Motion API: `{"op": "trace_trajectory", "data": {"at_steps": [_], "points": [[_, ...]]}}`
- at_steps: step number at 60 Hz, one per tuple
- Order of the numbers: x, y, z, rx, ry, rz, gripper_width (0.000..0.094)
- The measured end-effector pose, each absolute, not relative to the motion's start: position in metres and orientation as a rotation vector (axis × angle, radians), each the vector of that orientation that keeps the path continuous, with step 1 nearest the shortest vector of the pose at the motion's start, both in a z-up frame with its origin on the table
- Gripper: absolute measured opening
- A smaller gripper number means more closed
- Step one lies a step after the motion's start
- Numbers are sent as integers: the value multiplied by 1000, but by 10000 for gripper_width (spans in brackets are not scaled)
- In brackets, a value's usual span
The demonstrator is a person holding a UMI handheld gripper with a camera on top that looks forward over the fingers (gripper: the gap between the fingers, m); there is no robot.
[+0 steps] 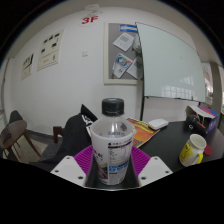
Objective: Pour water
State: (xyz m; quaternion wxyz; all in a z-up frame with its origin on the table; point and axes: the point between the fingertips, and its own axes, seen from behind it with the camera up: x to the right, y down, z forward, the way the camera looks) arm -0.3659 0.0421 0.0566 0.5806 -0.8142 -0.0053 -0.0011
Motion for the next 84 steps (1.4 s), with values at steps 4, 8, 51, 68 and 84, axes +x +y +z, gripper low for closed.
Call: {"op": "trace_trajectory", "data": {"at_steps": [4, 8, 51, 68, 84], "points": [[-367, 42, 57, -1902, -12, 24, 457], [-368, 42, 57, -1901, 8, 37, 406], [-275, 13, 285, -1093, 843, 1660, 384], [-190, 27, 221, -647, 1305, 1987, 385], [-199, 15, 241, -735, 1241, 2028, 379]]}}
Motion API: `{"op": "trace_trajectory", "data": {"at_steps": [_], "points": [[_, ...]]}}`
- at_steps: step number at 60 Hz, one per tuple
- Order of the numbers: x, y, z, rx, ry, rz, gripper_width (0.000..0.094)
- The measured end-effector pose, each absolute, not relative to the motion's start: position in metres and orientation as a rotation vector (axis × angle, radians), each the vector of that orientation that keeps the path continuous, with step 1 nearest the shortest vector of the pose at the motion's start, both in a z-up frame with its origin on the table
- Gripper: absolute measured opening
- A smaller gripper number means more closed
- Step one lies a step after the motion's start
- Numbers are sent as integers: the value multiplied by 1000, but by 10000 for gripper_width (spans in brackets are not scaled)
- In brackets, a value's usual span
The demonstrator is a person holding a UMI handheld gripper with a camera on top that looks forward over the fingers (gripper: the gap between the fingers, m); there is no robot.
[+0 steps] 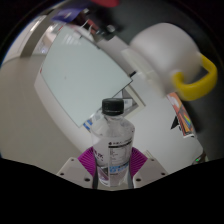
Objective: Pour water
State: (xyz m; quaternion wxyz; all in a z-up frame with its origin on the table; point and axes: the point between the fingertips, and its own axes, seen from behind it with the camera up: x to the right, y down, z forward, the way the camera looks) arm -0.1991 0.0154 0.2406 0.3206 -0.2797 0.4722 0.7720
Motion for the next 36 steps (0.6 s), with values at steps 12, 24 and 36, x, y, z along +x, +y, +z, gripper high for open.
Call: {"op": "trace_trajectory", "data": {"at_steps": [12, 24, 36], "points": [[-200, 8, 316, -1168, 744, 1608, 384], [-95, 21, 336, -1415, 328, 757, 383], [17, 31, 255, -1607, 149, 160, 381]]}}
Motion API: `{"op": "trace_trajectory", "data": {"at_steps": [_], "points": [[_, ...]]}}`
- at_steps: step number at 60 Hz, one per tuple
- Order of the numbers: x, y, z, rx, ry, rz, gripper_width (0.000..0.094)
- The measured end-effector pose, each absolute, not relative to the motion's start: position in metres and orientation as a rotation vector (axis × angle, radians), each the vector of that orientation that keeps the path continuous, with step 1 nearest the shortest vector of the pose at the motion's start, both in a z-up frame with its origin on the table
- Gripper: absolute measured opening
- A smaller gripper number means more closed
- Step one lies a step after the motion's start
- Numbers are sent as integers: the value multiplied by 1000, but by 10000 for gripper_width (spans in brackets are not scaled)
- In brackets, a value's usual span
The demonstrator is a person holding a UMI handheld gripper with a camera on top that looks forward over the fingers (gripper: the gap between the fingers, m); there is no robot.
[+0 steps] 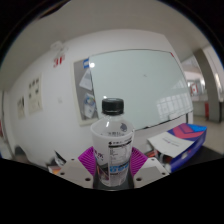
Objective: Pour water
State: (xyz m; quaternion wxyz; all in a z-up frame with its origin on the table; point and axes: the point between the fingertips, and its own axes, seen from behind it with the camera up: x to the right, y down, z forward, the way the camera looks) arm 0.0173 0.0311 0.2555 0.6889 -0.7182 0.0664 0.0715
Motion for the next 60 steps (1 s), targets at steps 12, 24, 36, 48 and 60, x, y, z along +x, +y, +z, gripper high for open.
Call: {"op": "trace_trajectory", "data": {"at_steps": [12, 24, 36, 48, 60], "points": [[66, 24, 126, -1812, 25, -94, 381], [76, 18, 60, -1879, 37, -81, 398], [80, 16, 59, -1904, 62, -76, 599], [83, -3, 60, -1985, 63, -117, 849], [77, -59, 102, -1976, 45, -160, 840]]}}
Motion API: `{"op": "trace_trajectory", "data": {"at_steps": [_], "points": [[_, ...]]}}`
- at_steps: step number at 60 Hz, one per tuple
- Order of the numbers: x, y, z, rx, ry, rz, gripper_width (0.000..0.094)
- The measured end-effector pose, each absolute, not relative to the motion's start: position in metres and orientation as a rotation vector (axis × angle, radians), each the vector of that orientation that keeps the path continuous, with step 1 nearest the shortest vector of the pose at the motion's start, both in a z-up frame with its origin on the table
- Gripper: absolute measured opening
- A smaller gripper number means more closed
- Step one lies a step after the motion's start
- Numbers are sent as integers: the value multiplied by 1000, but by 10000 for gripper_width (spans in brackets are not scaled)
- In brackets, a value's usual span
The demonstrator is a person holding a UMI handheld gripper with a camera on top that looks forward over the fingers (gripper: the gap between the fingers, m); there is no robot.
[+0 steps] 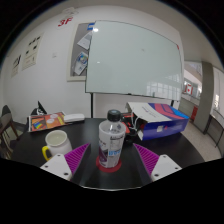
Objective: Pour water
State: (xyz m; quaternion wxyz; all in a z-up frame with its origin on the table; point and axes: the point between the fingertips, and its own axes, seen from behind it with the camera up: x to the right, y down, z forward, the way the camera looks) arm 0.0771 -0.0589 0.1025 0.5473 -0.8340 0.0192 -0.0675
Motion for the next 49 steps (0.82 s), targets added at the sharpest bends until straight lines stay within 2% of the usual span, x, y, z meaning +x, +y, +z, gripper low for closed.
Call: {"op": "trace_trajectory", "data": {"at_steps": [9, 28, 49], "points": [[59, -135, 143, -1960, 21, -174, 841], [25, -278, 194, -1957, -35, -188, 842], [20, -344, 191, -1993, -6, -173, 842]]}}
